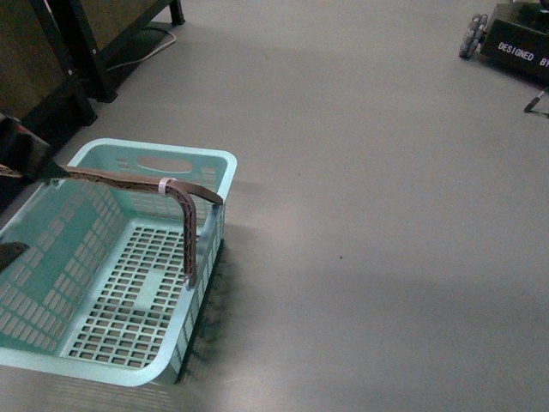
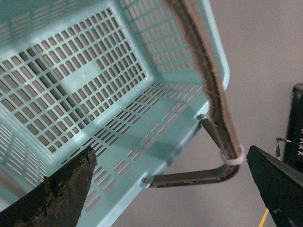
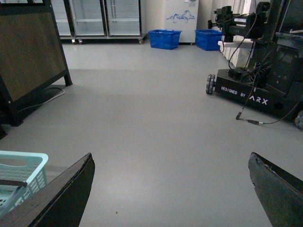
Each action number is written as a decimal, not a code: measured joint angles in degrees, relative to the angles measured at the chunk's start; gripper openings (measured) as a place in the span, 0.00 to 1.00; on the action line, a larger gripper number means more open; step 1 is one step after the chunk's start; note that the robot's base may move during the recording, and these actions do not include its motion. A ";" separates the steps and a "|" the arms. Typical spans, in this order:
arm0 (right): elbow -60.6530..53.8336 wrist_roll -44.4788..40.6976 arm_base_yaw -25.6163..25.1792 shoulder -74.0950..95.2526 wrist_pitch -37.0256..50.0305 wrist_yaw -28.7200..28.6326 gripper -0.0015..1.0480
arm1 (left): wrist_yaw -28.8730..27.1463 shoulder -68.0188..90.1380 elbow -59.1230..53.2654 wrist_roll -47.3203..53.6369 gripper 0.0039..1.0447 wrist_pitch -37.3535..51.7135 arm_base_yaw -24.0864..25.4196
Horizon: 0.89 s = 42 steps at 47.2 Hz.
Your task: Pick mango and avocado into basket
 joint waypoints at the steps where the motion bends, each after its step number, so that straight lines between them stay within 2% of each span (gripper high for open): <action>1: 0.00 0.00 0.00 0.00 0.00 0.00 0.93 | 0.42 3.08 1.29 -0.52 0.93 0.92 -0.37; 7: 0.00 0.00 0.00 0.00 0.00 0.00 0.93 | 1.60 12.50 6.78 -3.43 0.93 6.75 -2.25; 15: 0.00 0.00 0.00 0.00 0.00 0.00 0.93 | 1.73 16.98 11.19 -6.62 0.93 13.29 -2.82; 36: 0.00 0.00 0.00 0.00 0.00 -0.02 0.93 | 1.62 28.17 24.26 -8.44 0.93 14.60 -1.22; 42: 0.00 0.00 0.00 0.00 0.00 0.00 0.93 | 2.08 29.46 25.16 -10.29 0.73 18.56 -0.83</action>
